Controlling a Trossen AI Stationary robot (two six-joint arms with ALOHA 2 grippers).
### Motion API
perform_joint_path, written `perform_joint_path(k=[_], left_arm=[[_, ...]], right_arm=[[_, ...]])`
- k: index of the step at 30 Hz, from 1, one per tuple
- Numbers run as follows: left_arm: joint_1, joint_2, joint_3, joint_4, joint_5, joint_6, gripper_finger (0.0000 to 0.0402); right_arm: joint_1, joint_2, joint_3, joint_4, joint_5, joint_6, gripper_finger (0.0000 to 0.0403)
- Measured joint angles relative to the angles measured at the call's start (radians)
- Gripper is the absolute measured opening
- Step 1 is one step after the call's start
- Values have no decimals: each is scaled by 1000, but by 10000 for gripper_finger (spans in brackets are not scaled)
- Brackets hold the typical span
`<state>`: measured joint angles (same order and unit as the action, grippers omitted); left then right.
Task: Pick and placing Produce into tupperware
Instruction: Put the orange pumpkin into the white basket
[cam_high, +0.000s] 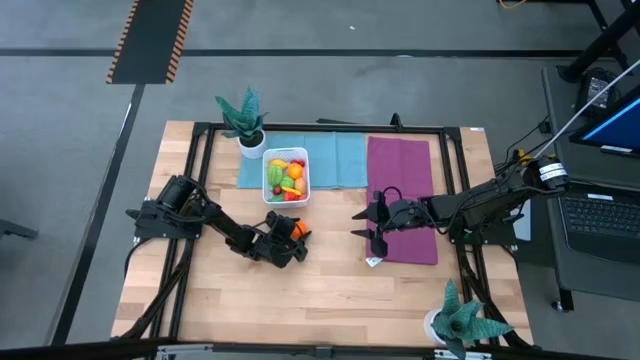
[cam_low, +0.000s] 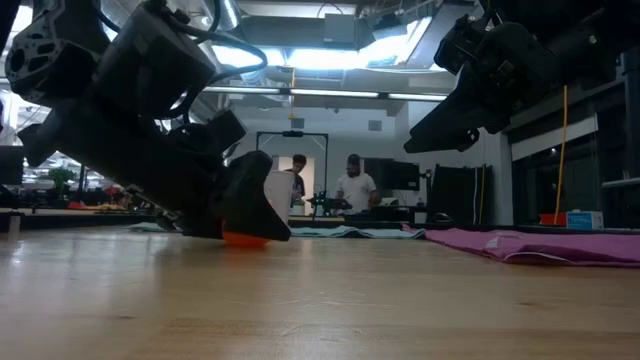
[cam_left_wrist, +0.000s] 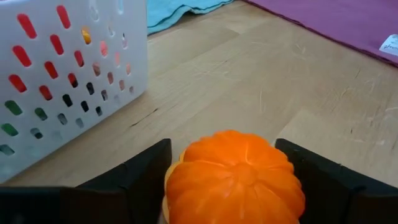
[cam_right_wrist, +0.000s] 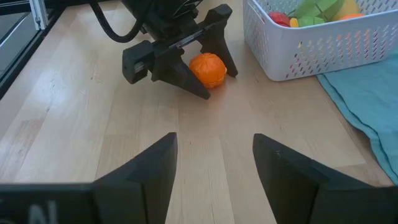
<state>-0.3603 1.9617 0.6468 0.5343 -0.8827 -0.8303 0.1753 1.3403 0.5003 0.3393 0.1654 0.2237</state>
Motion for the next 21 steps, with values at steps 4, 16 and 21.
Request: perform_joint_path(k=[4,16,21], left_arm=[[0,0,0,-10,-2,4,239],[-2,0,0,-15,1,5,230],[-4,-23,-1,-28,29,40,230]], right_arm=[[0,0,0,0,0,0,213],[0,0,0,0,0,0,213],[0,0,0,-1,0,-1,213]])
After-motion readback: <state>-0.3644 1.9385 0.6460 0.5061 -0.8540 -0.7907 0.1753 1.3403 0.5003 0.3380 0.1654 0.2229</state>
